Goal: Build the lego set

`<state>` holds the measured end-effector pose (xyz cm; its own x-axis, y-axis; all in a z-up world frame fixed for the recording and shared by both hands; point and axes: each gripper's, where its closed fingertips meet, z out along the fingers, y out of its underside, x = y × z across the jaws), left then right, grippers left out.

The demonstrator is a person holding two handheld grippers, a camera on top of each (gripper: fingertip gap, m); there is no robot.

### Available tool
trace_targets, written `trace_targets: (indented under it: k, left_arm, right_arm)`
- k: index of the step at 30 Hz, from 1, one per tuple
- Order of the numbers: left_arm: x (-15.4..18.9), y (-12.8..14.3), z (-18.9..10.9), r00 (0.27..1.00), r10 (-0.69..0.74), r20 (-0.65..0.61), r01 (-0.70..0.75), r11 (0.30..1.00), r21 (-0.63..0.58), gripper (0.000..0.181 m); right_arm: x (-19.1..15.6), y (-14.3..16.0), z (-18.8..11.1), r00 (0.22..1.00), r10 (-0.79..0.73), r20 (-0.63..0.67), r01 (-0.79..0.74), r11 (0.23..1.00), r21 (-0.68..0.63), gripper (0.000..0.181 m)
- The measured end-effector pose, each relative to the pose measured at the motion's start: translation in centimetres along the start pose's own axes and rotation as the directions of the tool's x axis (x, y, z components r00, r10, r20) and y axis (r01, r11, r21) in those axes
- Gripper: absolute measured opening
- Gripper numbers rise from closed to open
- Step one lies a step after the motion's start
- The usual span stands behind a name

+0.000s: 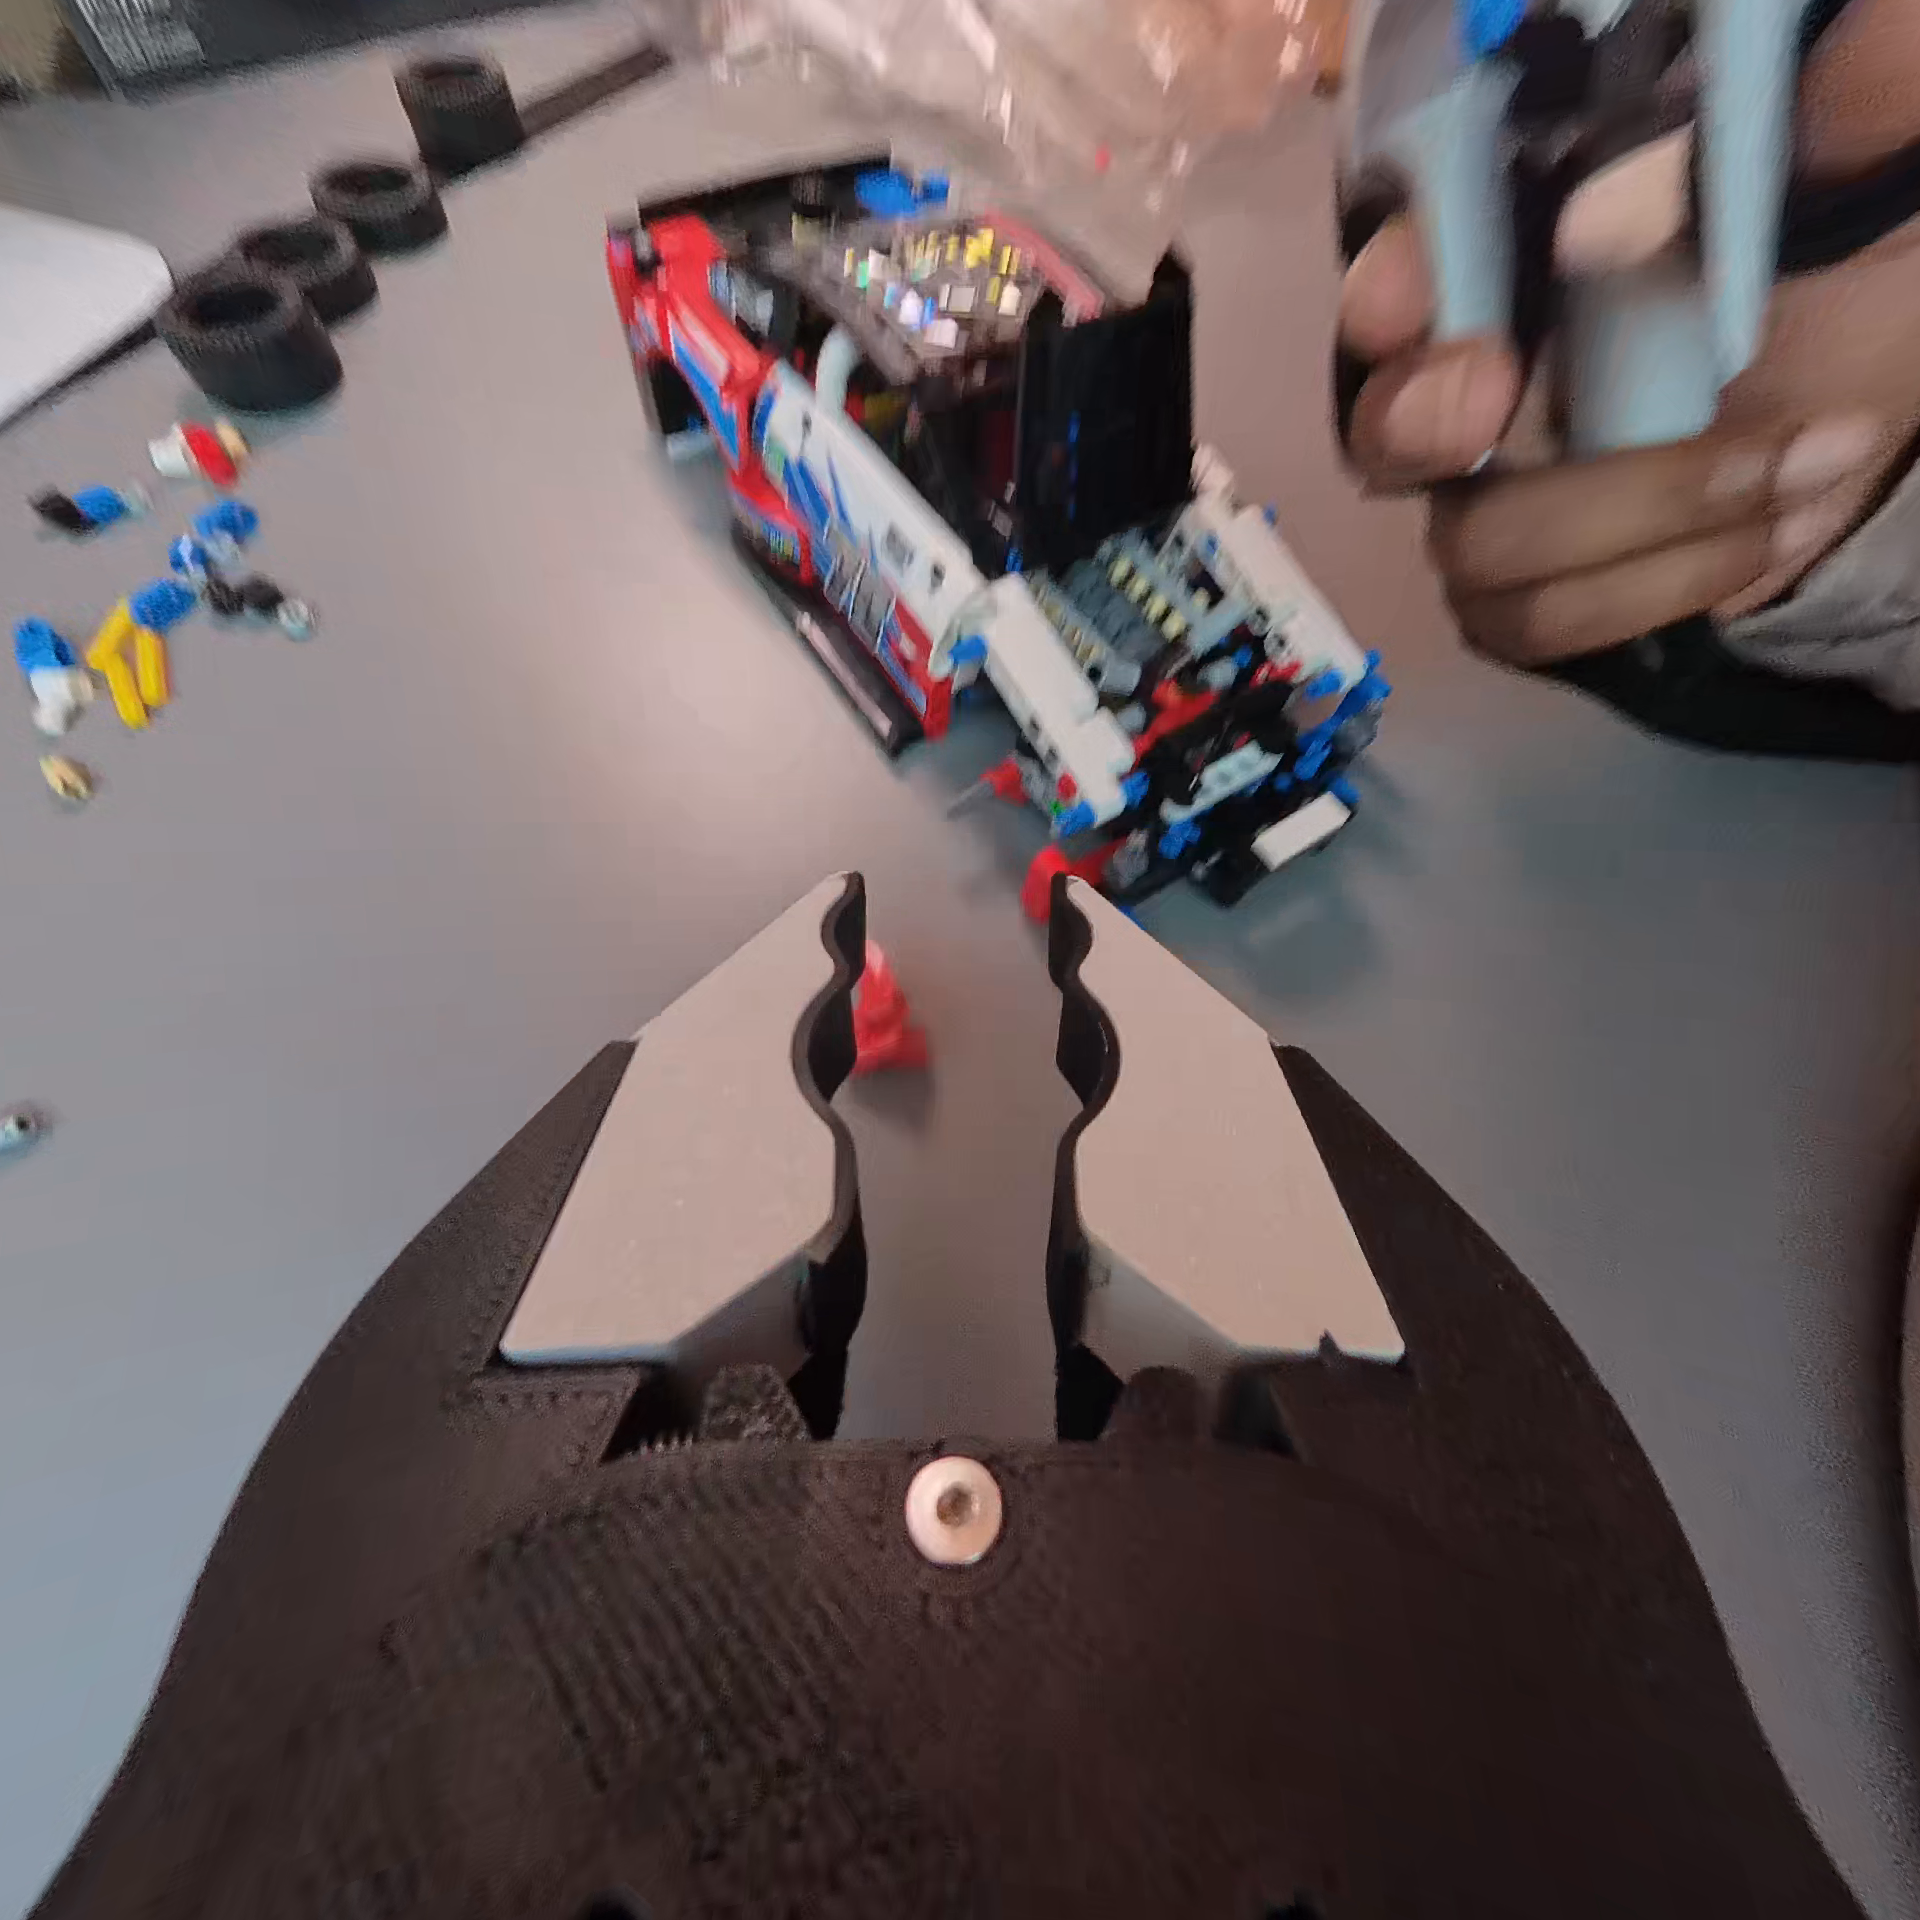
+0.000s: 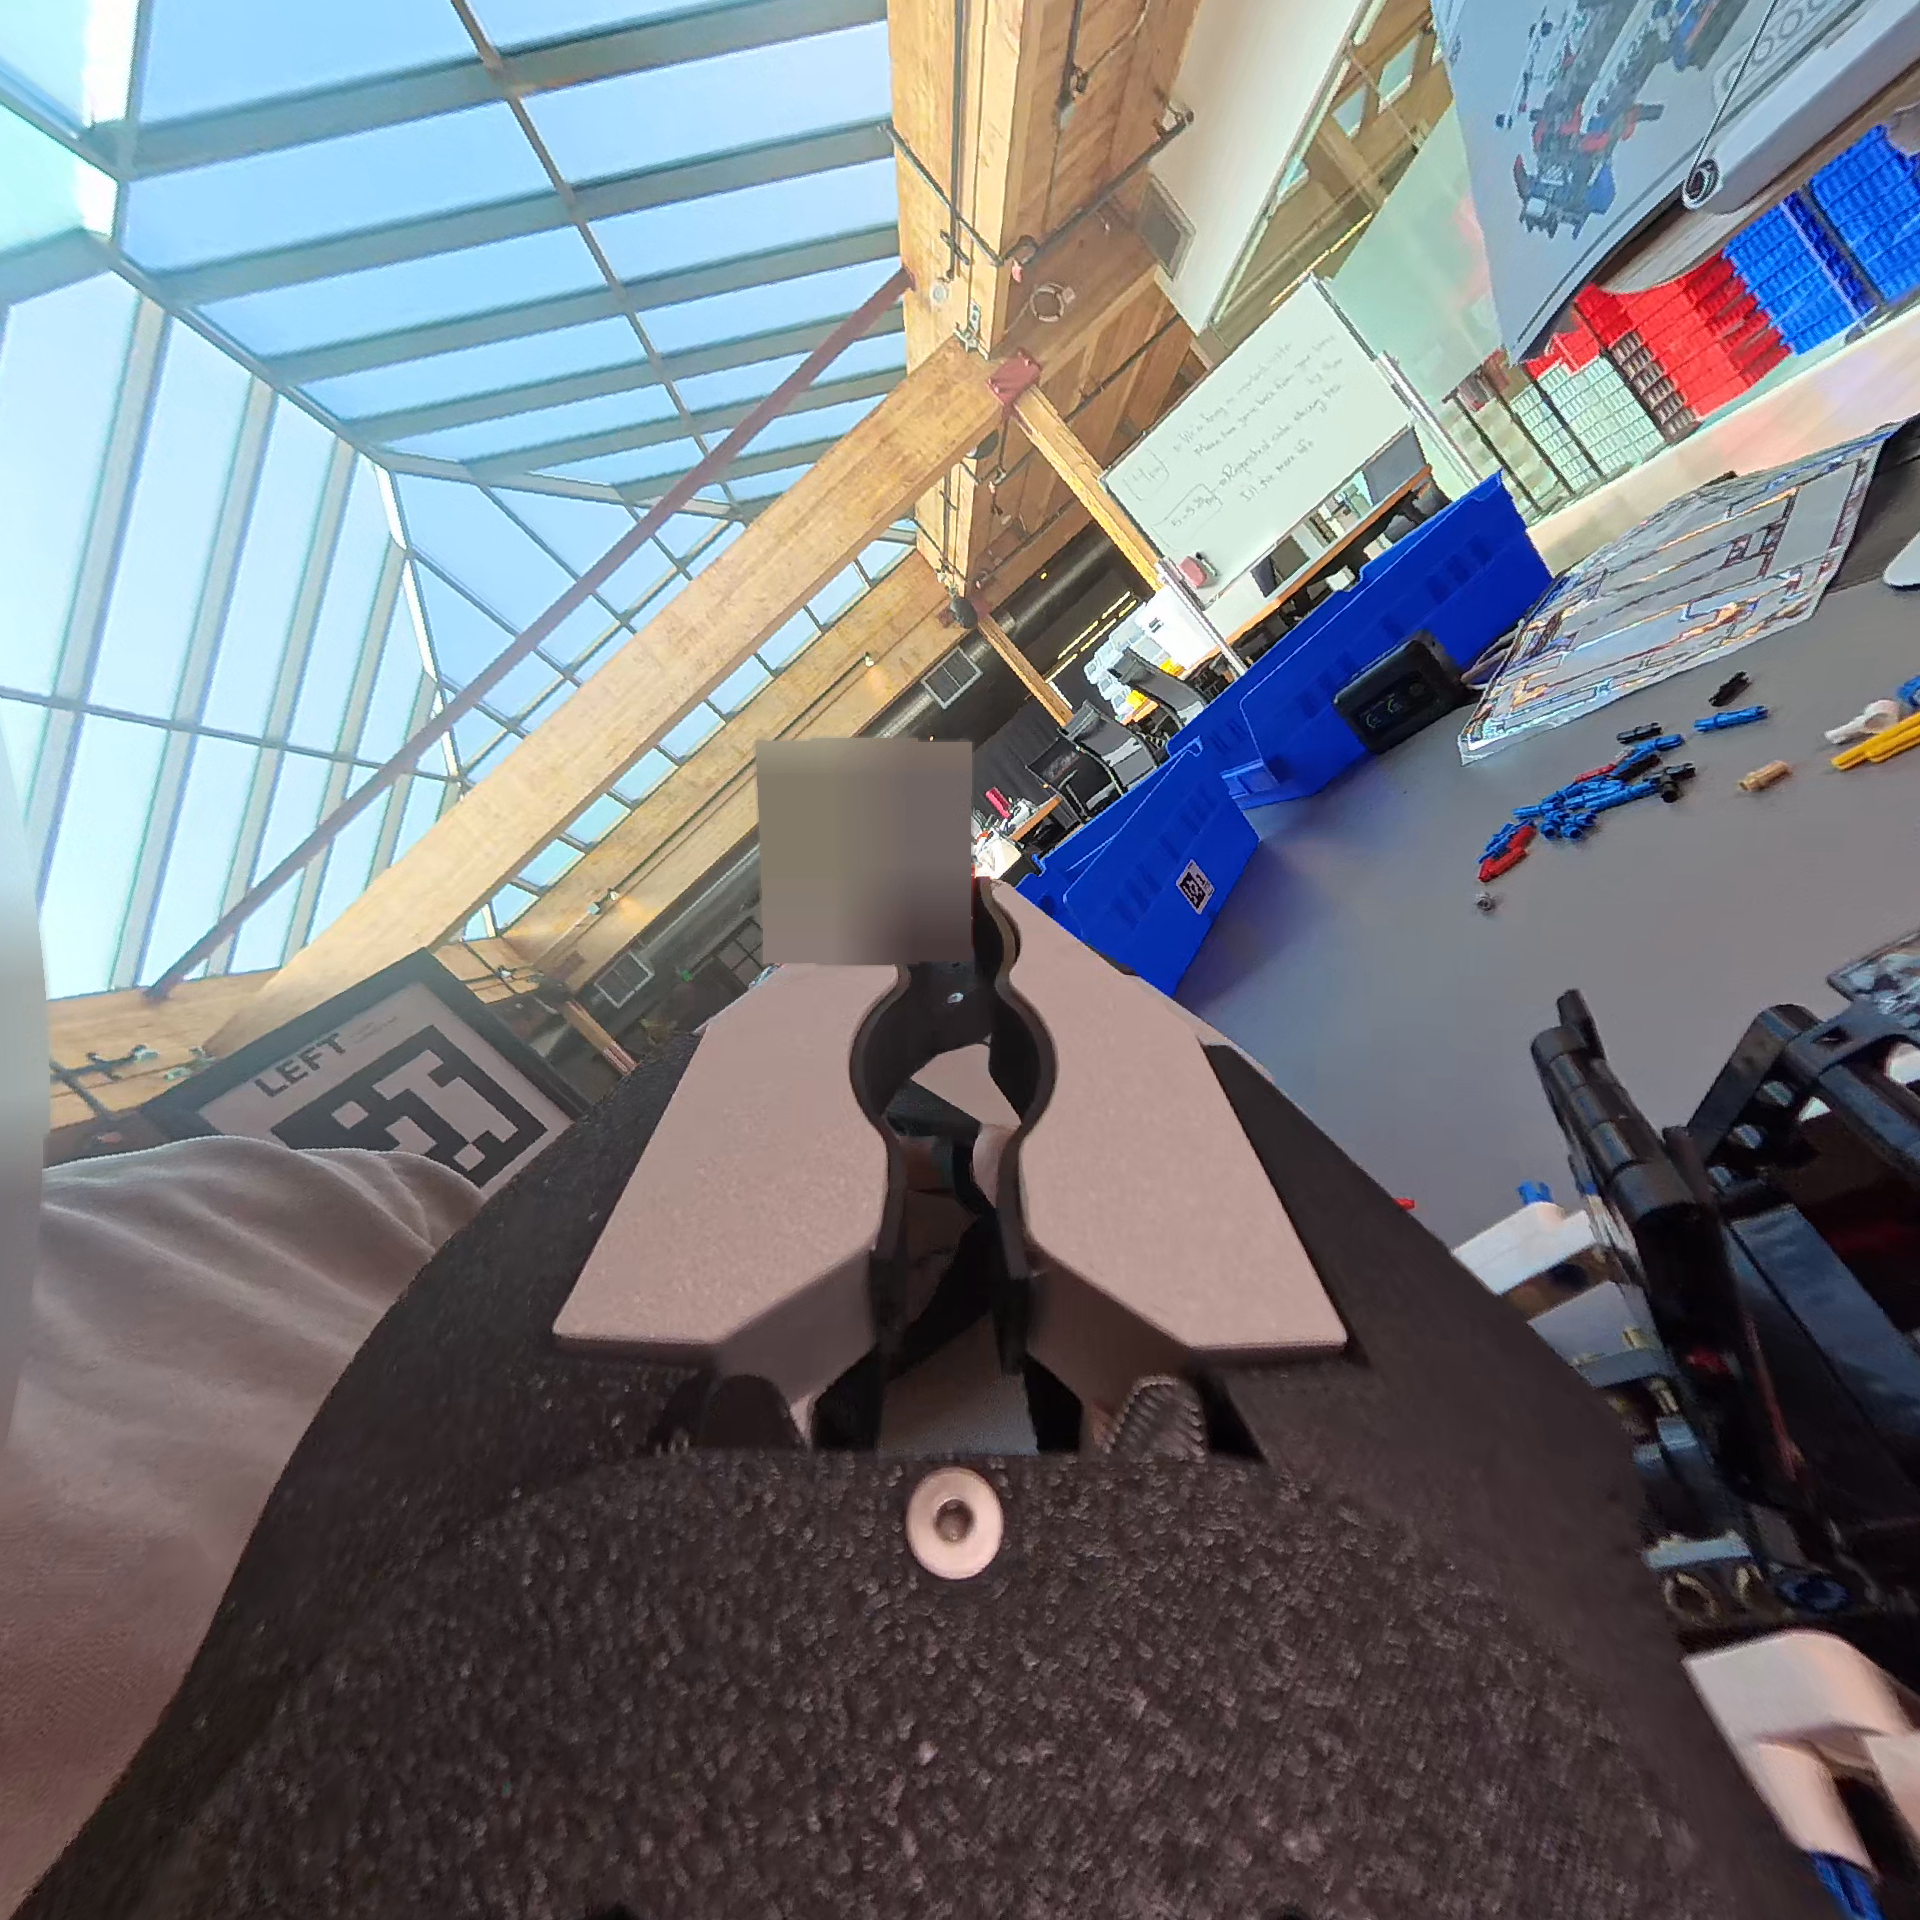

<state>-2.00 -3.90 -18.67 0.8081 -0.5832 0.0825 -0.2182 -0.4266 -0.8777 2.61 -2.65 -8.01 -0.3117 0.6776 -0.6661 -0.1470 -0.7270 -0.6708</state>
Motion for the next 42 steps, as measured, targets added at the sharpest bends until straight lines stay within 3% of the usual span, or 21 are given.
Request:
trace_targets:
  k: [1,4,8,16,21,24,29,30,32,33,35,40,42]
  left_arm:
    - [0.9,-2.2,-0.5,1.000,0.009,-0.017,-0.007,0.995,0.102,0.030]
    - [3.2,-7.4,-1.6,0.998,0.061,-0.013,-0.054,0.954,0.295,0.020]
    - [4.5,-9.5,-1.3,0.994,0.107,0.011,-0.104,0.937,0.334,0.009]
    - [4.3,-9.9,-0.9,0.997,0.074,0.015,-0.074,0.933,0.352,0.003]
    - [4.2,-9.4,-0.8,0.996,0.072,0.050,-0.085,0.936,0.341,0.000]
    - [4.3,-9.4,-0.9,0.984,0.126,0.125,-0.162,0.923,0.350,0.000]
    - [4.8,-9.5,-0.6,0.985,0.141,0.103,-0.169,0.922,0.348,0.000]
    - [5.4,-8.6,-0.1,0.990,0.132,0.043,-0.139,0.937,0.319,0.000]
    - [6.2,-5.4,1.6,0.993,0.122,-0.004,-0.117,0.964,0.239,0.000]
    - [6.0,-4.8,1.6,0.993,0.116,0.005,-0.114,0.964,0.240,0.000]
    - [4.2,-5.6,0.5,0.997,0.073,0.014,-0.074,0.963,0.260,0.000]
    - [2.4,-9.2,-1.2,0.998,-0.022,-0.051,0.040,0.922,0.385,0.000]
    - [3.3,-10.4,-0.8,0.987,-0.077,-0.141,0.128,0.905,0.406,0.016]
  right_arm:
    - [0.0,0.0,0.1,1.000,0.012,-0.001,-0.012,1.000,0.007,0.004]
    - [-0.2,0.5,0.5,1.000,0.031,0.002,-0.031,0.999,0.010,0.006]
    - [-0.1,0.3,0.6,0.999,0.018,-0.033,-0.016,0.999,0.051,0.004]
    - [0.3,0.2,0.4,0.994,-0.054,-0.092,0.060,0.997,0.059,0.004]
    - [0.3,0.4,0.4,0.951,-0.237,-0.200,0.252,0.966,0.052,0.004]
    - [0.2,0.1,0.5,0.971,-0.158,-0.180,0.176,0.980,0.090,0.004]
    - [0.0,-0.5,0.6,0.972,-0.162,-0.171,0.181,0.978,0.102,0.004]
    - [0.1,-3.1,-0.4,0.966,-0.154,-0.209,0.203,0.949,0.241,0.004]
    - [-0.6,-8.5,-2.7,0.963,-0.160,-0.215,0.232,0.899,0.371,0.005]
    - [-1.3,-9.6,-3.4,0.939,-0.239,-0.248,0.318,0.880,0.354,0.005]
    - [-1.4,-9.1,-3.8,0.907,-0.311,-0.284,0.389,0.876,0.285,0.005]
    - [0.8,-8.7,-4.5,0.929,-0.235,-0.286,0.303,0.926,0.225,0.004]
    - [0.4,-7.4,-3.4,0.944,-0.227,-0.240,0.278,0.938,0.207,0.004]
